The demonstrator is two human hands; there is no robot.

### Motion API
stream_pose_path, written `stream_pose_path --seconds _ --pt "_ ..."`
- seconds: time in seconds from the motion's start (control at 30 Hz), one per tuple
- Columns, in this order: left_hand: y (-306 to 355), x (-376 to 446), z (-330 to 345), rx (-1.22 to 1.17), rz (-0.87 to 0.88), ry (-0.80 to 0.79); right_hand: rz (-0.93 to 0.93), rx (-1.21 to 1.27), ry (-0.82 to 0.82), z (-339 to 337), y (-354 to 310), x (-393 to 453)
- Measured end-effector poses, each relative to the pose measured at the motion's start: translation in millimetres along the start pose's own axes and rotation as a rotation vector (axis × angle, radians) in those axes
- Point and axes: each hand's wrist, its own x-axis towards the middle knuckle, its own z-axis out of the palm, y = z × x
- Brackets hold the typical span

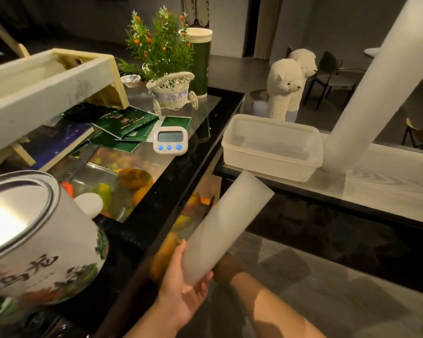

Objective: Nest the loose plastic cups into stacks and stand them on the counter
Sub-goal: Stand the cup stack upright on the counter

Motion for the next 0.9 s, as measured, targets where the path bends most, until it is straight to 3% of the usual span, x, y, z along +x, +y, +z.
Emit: stream_pose_path --seconds 0.1,0.17,0.27,0.33,0.47,0.57,0.73,0.9 --pt "-0.7 1.6 -4.9 0.026 -0.008 0.013 0.029 0.031 -0.069 7.2 3.3 -1.8" --pt "-1.7 2.4 -6.0 0.035 -0.020 0.028 0.135 0.147 0.023 0.3 9.1 -6.8" --pt "-2.7 3.4 -3.8 0.039 -0.028 0.042 0.383 0.653 0.217 -28.0 38.2 -22.7" --pt "-3.1 3.7 -2.1 0.030 -0.022 0.050 0.448 0.895 0.382 -55.3 61.0 -43.6" --pt "-5.1 5.4 -1.4 0.066 0.002 0.051 0.344 0.956 0.628 -117.3 86.6 -103.5" --pt "-6.8 4.8 -1.5 0.116 0.017 0.035 0.233 0.974 0.709 -158.8 81.8 -135.2" --pt "-10.1 -0.3 -2.3 0.179 0.060 0.009 0.026 0.967 0.571 -194.3 60.3 -158.0" --pt "-13.2 -7.4 -2.2 0.229 0.050 -0.043 0.038 0.794 0.337 -205.0 43.4 -167.8"
